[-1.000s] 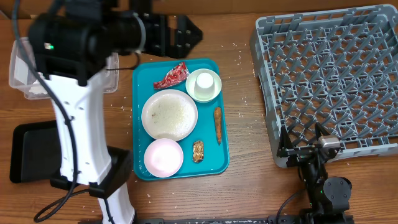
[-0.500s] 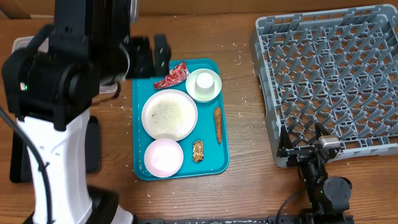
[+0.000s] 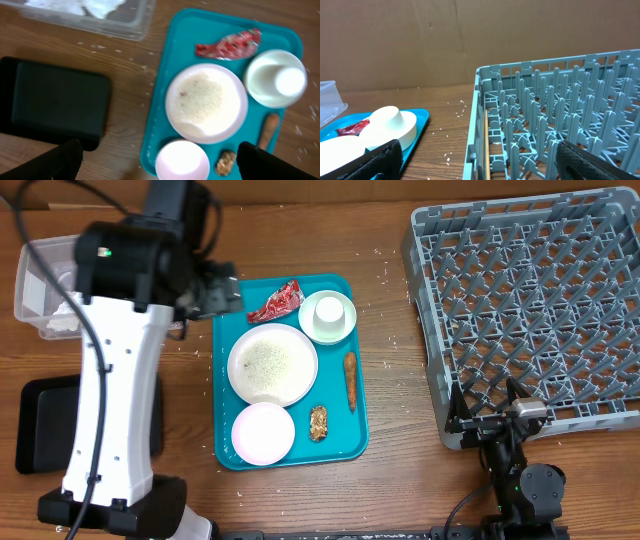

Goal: Sort waste into correct bins and load items into the dishwasher
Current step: 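Carry the foil to the clear bin and release it, then reach the right gripper over the tray to the white cup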

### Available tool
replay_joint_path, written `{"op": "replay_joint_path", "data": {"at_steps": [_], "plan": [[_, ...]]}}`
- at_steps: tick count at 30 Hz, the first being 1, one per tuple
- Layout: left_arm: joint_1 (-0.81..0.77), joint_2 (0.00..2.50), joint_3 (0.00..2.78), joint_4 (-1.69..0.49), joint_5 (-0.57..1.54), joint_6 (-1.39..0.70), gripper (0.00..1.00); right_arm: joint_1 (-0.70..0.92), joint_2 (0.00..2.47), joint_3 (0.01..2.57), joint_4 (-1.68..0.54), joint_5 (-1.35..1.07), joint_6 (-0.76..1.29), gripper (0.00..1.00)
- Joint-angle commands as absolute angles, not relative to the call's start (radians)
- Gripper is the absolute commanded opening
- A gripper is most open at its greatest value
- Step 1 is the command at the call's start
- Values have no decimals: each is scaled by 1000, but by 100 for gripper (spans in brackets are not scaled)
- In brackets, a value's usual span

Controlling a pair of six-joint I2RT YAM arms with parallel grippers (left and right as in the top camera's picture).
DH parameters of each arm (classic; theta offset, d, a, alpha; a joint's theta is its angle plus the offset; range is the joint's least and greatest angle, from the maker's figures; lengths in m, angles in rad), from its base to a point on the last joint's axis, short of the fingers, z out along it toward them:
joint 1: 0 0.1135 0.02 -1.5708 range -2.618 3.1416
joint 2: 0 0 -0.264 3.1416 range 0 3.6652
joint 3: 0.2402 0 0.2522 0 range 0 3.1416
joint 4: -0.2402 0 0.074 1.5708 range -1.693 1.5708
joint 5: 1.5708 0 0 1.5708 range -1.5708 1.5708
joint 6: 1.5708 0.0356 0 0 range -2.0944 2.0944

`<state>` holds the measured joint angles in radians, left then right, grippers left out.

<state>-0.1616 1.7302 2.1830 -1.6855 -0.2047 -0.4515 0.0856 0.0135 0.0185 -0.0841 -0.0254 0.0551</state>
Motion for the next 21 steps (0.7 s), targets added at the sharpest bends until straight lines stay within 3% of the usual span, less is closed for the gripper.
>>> {"op": "replay_joint_path", "data": {"at_steps": [1, 21], "plan": [[-101, 1722, 2186, -1673, -255, -507, 100, 83, 3, 8, -81, -24, 52, 100], [184, 1920, 2186, -1577, -55, -524, 100, 83, 3, 8, -24, -95, 56, 100]]}}
